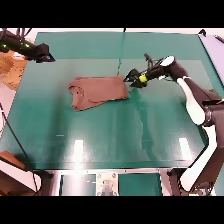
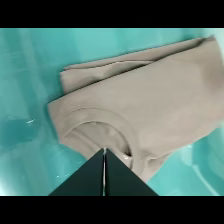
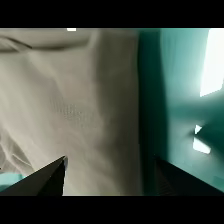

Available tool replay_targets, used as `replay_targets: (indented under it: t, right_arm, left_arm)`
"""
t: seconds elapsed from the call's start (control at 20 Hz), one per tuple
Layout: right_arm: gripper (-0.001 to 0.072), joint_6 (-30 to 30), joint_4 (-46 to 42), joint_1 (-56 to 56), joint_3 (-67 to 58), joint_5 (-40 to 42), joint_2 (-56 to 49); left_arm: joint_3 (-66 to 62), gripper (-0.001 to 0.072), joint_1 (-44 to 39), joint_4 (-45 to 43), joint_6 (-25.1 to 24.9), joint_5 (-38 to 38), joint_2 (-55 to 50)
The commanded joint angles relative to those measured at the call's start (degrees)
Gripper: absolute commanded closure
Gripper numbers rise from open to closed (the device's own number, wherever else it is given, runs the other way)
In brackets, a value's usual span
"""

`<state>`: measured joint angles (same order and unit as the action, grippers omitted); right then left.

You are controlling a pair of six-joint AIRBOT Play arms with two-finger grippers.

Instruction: Fold the shirts.

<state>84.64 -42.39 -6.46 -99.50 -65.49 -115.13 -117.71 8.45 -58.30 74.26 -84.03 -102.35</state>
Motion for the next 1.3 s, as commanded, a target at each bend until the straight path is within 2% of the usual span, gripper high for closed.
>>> replay_targets:
  t: [0.0,0.2,0.25,0.3,0.4,0.65,0.9,1.05,1.25]
  right_arm:
    - [0.0104,-2.8,5.0,-5.2,1.9,5.4,-2.4]
    - [0.0109,-2.8,8.4,-8.1,1.4,9.8,-3.3]
    - [0.0251,-2.8,10.2,-8.0,1.3,9.7,-3.3]
    - [0.0539,-2.8,11.3,-7.8,0.9,9.2,-3.3]
    - [0.0687,-2.8,13.0,-7.4,-0.7,7.2,-3.3]
    - [0.069,-1.2,13.0,-3.7,-13.3,1.6,-0.2]
    - [0.0689,5.5,10.7,11.3,-16.3,-0.2,12.8]
    - [0.069,12.7,1.3,22.9,-16.3,-3.7,20.5]
    - [0.069,21.8,-14.2,38.4,-16.3,-12.8,27.4]
  left_arm:
    - [0.0,0.0685,0.0,-2.7,0.5,-0.1,0.0]
    - [0.0,0.0685,0.0,-4.1,0.5,-1.0,0.0]
    - [0.0,0.0685,0.0,-4.5,0.5,-1.2,0.0]
    - [0.0,0.0685,0.0,-4.7,0.5,-1.4,0.0]
    - [0.0,0.0685,0.0,-4.7,0.5,-2.1,0.0]
    - [0.0,0.0685,0.0,-4.7,0.5,-3.6,0.0]
    - [0.0,0.0685,0.0,-4.7,0.5,-4.7,0.0]
    - [1.2,0.0685,0.0,-4.7,0.5,-5.2,0.0]
    - [3.6,0.0685,0.0,-4.7,0.7,-5.2,-0.1]
